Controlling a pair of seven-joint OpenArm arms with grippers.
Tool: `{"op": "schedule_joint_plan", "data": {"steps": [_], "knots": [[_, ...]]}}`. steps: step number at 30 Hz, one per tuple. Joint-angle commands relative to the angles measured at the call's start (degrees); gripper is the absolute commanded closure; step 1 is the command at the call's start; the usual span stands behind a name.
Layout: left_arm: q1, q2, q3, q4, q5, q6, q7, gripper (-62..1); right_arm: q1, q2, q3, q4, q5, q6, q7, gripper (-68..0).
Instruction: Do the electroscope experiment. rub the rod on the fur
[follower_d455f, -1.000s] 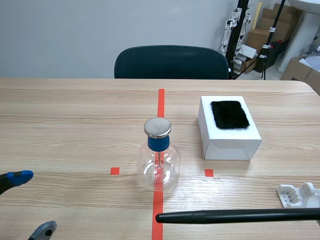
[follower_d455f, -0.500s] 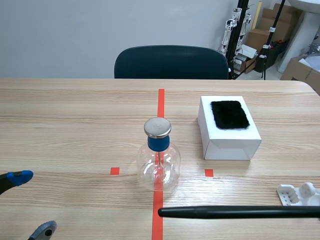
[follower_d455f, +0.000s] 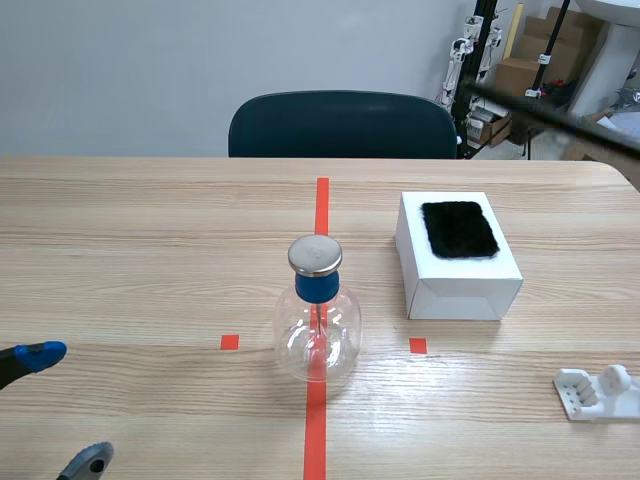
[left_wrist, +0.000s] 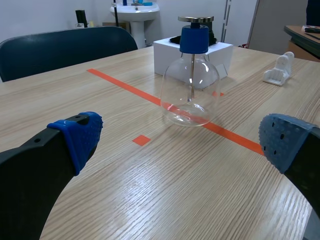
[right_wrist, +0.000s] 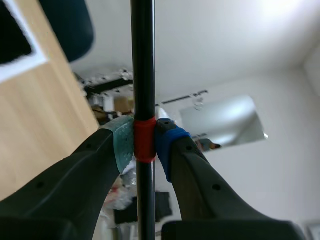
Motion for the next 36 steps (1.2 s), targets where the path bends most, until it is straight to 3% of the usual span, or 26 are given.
{"op": "schedule_joint_plan", "data": {"steps": [1, 3, 4, 10, 16, 18, 24, 30, 32, 36], "knots": [[0.11, -0.5, -0.37, 0.31, -0.61, -0.09, -1.01, -62.3, 2.29, 0.63, 2.19, 0.98, -0.55, -3.56, -1.18, 0.1], [0.11, -0.5, -0.37, 0.31, -0.61, -0.09, -1.01, -62.3, 5.31, 0.66, 4.17, 0.87, -0.94, -3.56, -2.6, 0.1], [0.11, -0.5, -0.37, 0.31, -0.61, -0.09, -1.01, -62.3, 6.82, 0.66, 5.31, 0.7, -1.75, -2.19, -3.34, 0.1], [0.11, -0.5, -0.37, 0.31, -0.61, -0.09, -1.01, -62.3, 16.85, 1.86, 9.55, -2.1, -9.81, 17.9, -5.16, 0.1], [0.11, -0.5, -0.37, 0.31, -0.61, -0.09, -1.01, -62.3, 22.6, 8.09, 9.53, -4.9, -11.23, 32.83, -3.8, 0.0], [0.11, -0.5, -0.37, 0.31, -0.61, -0.09, -1.01, -62.3, 23.15, 11.06, 9.38, -5.2, -10.43, 36.33, -3.8, 0.0], [0.11, -0.5, -0.37, 0.31, -0.61, -0.09, -1.03, -62.3, 23.1, 22.69, 4.35, -5.25, -7.85, 38.36, -10.71, 0.1], [0.11, -0.5, -0.37, 0.31, -0.61, -0.09, -1.03, -62.3, 23.1, 31.52, -1.05, -5.25, -11.52, 38.29, -15.89, 0.1], [0.11, -0.5, -0.37, 0.31, -0.61, -0.09, -1.03, -62.3, 23.1, 32.22, -1.88, -5.22, -12.44, 37.0, -18.43, 0.1], [0.11, -0.5, -0.37, 0.31, -0.61, -0.09, -1.03, -62.3, 23.08, 32.22, -4.98, -5.22, -17.22, 30.91, -23.78, 0.1]]}}
